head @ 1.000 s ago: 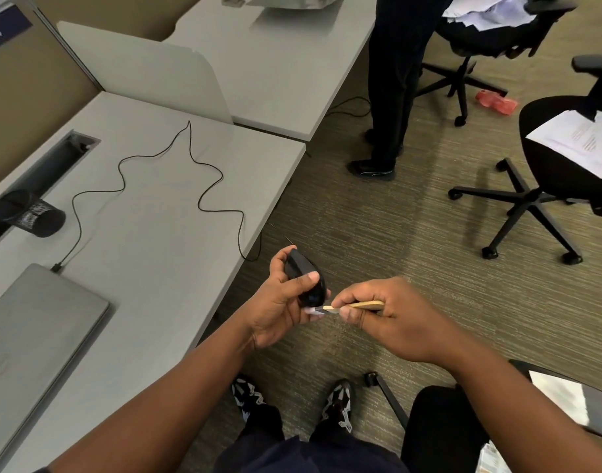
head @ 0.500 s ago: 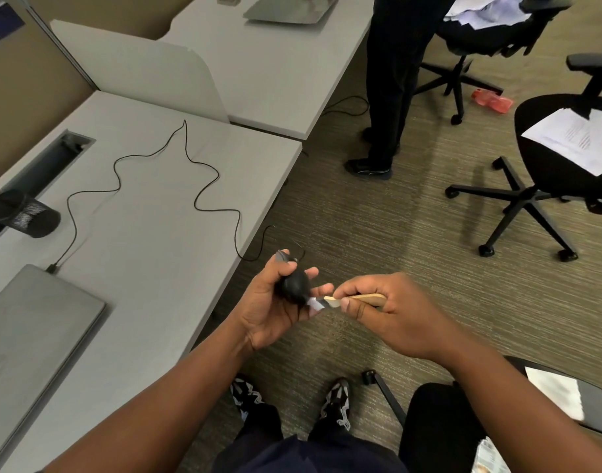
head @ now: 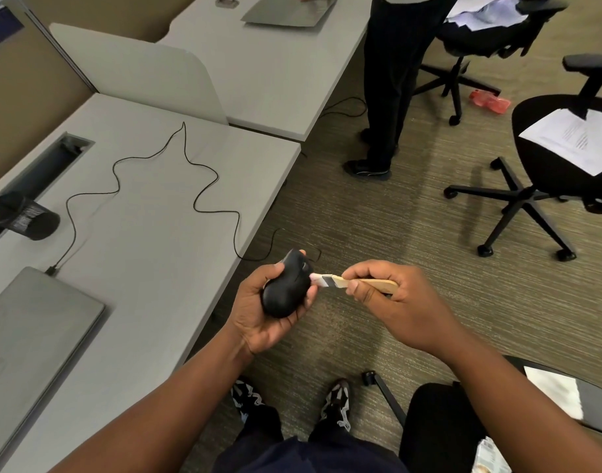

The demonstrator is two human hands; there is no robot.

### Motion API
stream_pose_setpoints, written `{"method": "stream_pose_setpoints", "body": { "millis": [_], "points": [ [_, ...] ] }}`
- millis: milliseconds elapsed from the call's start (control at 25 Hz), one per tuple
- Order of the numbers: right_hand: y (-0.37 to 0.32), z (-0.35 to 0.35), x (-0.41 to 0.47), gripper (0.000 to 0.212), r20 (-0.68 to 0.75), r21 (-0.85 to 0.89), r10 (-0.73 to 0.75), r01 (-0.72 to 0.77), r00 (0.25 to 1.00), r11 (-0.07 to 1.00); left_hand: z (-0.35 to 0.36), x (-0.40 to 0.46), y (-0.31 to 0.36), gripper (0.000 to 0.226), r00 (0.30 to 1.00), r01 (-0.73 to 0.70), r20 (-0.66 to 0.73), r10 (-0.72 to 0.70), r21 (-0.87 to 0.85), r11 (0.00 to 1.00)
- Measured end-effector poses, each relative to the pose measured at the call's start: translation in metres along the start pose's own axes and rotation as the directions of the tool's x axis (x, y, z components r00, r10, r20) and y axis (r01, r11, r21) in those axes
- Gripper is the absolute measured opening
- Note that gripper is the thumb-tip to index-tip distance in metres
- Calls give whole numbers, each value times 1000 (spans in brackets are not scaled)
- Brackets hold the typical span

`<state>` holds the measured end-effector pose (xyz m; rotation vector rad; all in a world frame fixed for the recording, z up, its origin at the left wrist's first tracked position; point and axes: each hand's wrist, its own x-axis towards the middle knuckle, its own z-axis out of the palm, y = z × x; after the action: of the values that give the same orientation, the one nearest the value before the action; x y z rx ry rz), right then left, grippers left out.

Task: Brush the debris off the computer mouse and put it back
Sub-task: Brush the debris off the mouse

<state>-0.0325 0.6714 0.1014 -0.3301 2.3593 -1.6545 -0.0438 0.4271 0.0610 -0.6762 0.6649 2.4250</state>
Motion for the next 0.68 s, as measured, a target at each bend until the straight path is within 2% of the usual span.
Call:
{"method": "stream_pose_setpoints", "body": {
  "millis": [80,160,280,480,600,680],
  "points": [
    [1,0,0,16,-45,4,4,-4,999,1000,1,0,0,82,1000,13,17,-13,-26,1000],
    [1,2,1,16,-92,3,-11,12,996,1000,0,0,0,70,999,41,28,-40,-27,999],
    [-2,9,1,17,-118,-87,-97,87,988,992,-5,3,-2,61,998,31,-48,-29,53,998],
    [-11,23,-1,22,112,-339,-207,233,972,911,-4,6,-5,28,989,-85,-99,106,200,976],
    [-17,18,-2,20,206,-316,-164,225,965,922,-4,8,-5,30,982,-122,-113,153,244,962],
    [-20,13,-1,18,168,-272,-153,195,974,942,-4,9,-5,34,982,-118,-117,149,238,964]
  ]
}}
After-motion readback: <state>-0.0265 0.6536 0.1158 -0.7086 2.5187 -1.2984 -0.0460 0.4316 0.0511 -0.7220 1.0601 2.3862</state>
